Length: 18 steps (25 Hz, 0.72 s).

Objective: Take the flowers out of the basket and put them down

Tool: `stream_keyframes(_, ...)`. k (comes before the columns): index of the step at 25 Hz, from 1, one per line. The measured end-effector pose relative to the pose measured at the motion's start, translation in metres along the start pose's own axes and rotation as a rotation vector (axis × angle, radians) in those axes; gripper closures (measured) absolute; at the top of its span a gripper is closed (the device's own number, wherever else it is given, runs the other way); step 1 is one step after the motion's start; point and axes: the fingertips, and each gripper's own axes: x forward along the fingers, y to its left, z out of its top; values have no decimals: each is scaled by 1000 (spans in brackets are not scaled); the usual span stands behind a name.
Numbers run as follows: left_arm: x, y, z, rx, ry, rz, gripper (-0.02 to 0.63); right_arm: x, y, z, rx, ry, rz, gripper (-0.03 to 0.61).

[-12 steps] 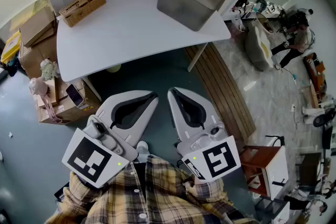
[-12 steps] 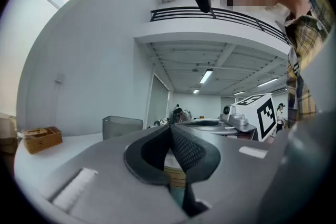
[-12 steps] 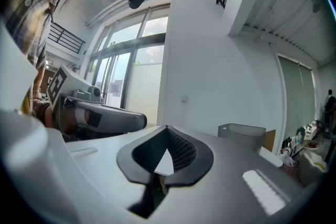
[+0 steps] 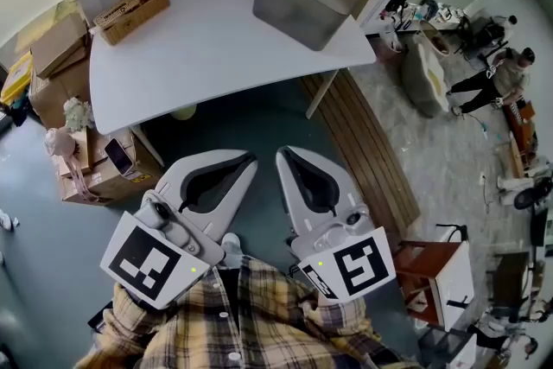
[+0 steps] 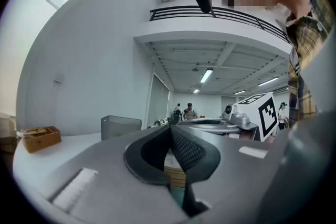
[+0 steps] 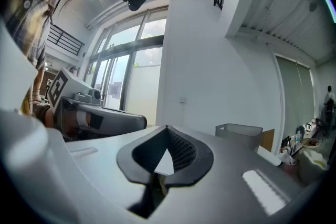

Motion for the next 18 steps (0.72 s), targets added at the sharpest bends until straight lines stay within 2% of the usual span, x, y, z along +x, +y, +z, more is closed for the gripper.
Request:
stream_keyframes(11, 11, -25, -4, 10, -2, -11, 601, -28, -12, -6, -8, 2, -7, 574)
stream_keyframes(18, 23, -11, -4, 9, -5, -9, 601, -19, -28, -9, -4, 9, -23, 573)
